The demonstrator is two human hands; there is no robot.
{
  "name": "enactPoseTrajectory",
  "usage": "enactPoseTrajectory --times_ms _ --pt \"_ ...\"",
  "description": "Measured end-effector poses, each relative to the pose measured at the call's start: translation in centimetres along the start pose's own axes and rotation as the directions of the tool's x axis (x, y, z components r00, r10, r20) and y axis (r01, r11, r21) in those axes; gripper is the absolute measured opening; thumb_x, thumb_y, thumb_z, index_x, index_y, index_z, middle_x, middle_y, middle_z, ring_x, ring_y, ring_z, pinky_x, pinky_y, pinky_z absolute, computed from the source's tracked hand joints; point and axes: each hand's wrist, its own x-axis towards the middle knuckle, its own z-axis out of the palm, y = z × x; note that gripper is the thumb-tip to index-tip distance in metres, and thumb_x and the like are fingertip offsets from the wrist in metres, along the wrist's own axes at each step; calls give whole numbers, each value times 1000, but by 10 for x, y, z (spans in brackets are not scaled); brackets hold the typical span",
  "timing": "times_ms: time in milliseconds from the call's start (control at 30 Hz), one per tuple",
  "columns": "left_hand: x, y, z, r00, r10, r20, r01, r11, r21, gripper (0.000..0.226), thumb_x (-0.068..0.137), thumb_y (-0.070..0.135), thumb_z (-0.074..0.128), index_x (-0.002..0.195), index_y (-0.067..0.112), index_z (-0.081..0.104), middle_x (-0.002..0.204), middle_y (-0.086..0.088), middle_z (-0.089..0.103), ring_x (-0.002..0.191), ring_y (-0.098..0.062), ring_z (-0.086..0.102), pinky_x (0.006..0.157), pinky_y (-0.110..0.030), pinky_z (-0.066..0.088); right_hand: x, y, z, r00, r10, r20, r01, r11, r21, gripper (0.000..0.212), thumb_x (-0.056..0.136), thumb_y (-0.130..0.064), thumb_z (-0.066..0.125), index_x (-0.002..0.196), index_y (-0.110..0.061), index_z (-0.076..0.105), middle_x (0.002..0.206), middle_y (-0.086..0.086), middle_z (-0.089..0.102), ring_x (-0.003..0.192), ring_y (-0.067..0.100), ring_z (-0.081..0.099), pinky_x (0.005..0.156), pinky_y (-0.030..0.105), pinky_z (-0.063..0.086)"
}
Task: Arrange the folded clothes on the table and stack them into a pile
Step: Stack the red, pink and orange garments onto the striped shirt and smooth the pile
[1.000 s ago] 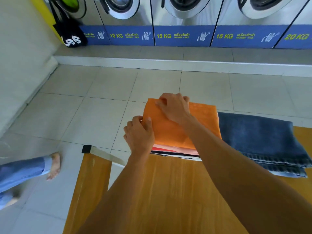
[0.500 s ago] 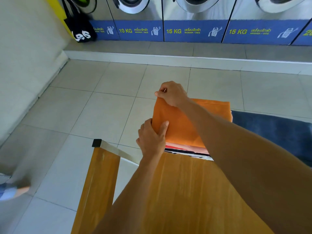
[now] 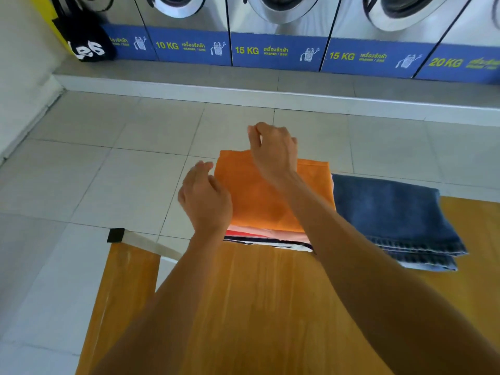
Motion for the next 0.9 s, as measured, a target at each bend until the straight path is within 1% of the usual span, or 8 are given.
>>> enactPoseTrajectory --times_ms 100,167,233,300,433,500,600,900 --pt "2 26 19 941 303 149 -310 950 27 44 101 24 39 143 12 42 152 -7 42 146 -26 29 121 -48 15 -23 15 -11 989 -135 67 136 990 -22 25 102 -20 46 85 -20 65 80 -2 68 81 24 60 85 45 51" --pt "1 27 33 880 341 330 -391 915 95 53 104 34 28 153 14 23 161 -5 25 151 -23 12 123 -45 5 -36 29 -11 959 -164 232 193 975 -111 31 105 -29 38 116 -24 66 117 -2 70 115 24 59 101 45 42" --pt "-3 16 46 843 308 441 -428 881 203 58 103 43 16 156 21 11 164 -2 11 152 -21 2 122 -48 3 -45 51 -12 918 -57 392 166 954 -250 47 107 -43 24 146 -29 46 152 -2 48 144 24 37 117 50 24" --pt "-3 9 52 845 273 461 -418 874 249 60 102 49 10 156 25 5 165 0 5 152 -22 -1 121 -51 3 -46 71 -16 899 113 424 66 921 -384 60 105 -54 13 157 -27 27 164 2 28 153 26 18 122 57 5" --pt "-2 7 56 852 252 459 -398 881 255 61 100 52 7 156 27 0 165 -1 1 152 -24 -2 120 -54 5 -40 75 -22 899 312 306 -146 875 -462 67 104 -53 9 160 -17 17 168 7 12 155 28 2 121 61 -4" --pt "-1 4 58 849 249 467 -393 887 243 62 100 52 7 156 27 -2 165 0 -2 152 -23 -4 121 -53 3 -53 56 -19 945 175 276 -51 914 -403 64 104 -52 9 160 -21 15 169 5 8 155 27 2 122 58 -2" --pt "-2 -1 58 837 278 471 -427 870 247 63 100 52 8 156 26 -4 165 -1 -5 152 -22 -7 121 -51 1 -87 41 -12 928 21 372 115 934 -339 59 106 -50 13 161 -27 12 169 2 8 156 24 4 124 52 6" --pt "-3 6 55 849 232 475 -373 899 228 63 101 51 11 156 24 -1 165 -4 -1 152 -25 -4 121 -53 1 -83 94 -31 875 383 297 -260 888 -380 73 102 -58 9 161 -15 3 169 5 6 155 23 1 124 50 -1"
